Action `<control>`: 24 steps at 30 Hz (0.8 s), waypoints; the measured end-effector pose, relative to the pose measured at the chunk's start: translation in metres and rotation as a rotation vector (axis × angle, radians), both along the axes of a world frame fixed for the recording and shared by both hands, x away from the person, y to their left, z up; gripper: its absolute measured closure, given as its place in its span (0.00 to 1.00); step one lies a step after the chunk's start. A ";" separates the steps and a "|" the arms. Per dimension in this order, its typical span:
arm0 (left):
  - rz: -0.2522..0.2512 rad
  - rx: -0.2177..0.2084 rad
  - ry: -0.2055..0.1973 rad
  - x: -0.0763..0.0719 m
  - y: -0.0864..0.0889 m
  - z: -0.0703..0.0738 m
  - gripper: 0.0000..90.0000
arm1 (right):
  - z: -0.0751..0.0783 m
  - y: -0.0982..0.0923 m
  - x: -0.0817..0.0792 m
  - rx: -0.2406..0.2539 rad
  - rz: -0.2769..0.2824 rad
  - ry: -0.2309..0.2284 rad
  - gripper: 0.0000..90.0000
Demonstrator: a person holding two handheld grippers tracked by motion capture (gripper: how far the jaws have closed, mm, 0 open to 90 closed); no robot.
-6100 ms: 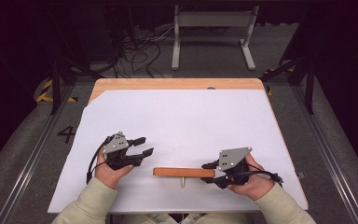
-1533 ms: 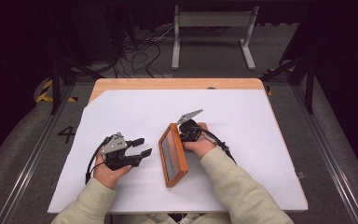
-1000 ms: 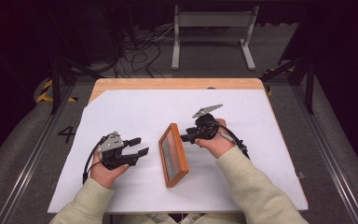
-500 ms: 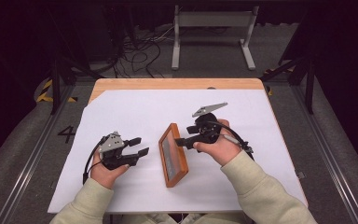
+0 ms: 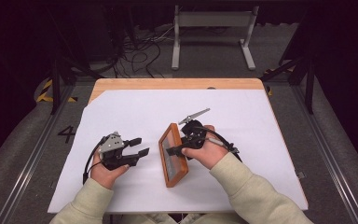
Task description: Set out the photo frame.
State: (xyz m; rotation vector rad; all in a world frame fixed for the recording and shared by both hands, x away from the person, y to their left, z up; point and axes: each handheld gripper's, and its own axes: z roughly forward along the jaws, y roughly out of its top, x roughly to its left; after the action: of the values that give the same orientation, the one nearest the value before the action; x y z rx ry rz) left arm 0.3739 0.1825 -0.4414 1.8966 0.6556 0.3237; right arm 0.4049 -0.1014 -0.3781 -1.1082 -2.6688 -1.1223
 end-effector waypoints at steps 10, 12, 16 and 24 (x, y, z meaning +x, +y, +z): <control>-0.007 -0.007 0.006 -0.001 -0.001 0.001 0.56 | -0.002 0.011 -0.002 -0.088 -0.016 0.029 0.51; -0.005 -0.011 0.007 -0.001 0.000 0.000 0.56 | -0.003 0.012 -0.001 -0.087 -0.035 0.062 0.53; -0.004 -0.011 0.006 -0.001 0.000 0.001 0.56 | -0.001 0.013 -0.001 -0.105 -0.073 0.083 0.59; 0.010 -0.017 0.007 -0.001 0.001 0.002 0.57 | 0.005 0.017 0.000 -0.157 -0.080 0.111 0.74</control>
State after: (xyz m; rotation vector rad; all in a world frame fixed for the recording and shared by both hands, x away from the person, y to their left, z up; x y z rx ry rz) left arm 0.3726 0.1839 -0.4397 1.8792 0.6704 0.3175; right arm 0.4048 -0.0848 -0.3732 -1.2720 -2.6859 -0.8464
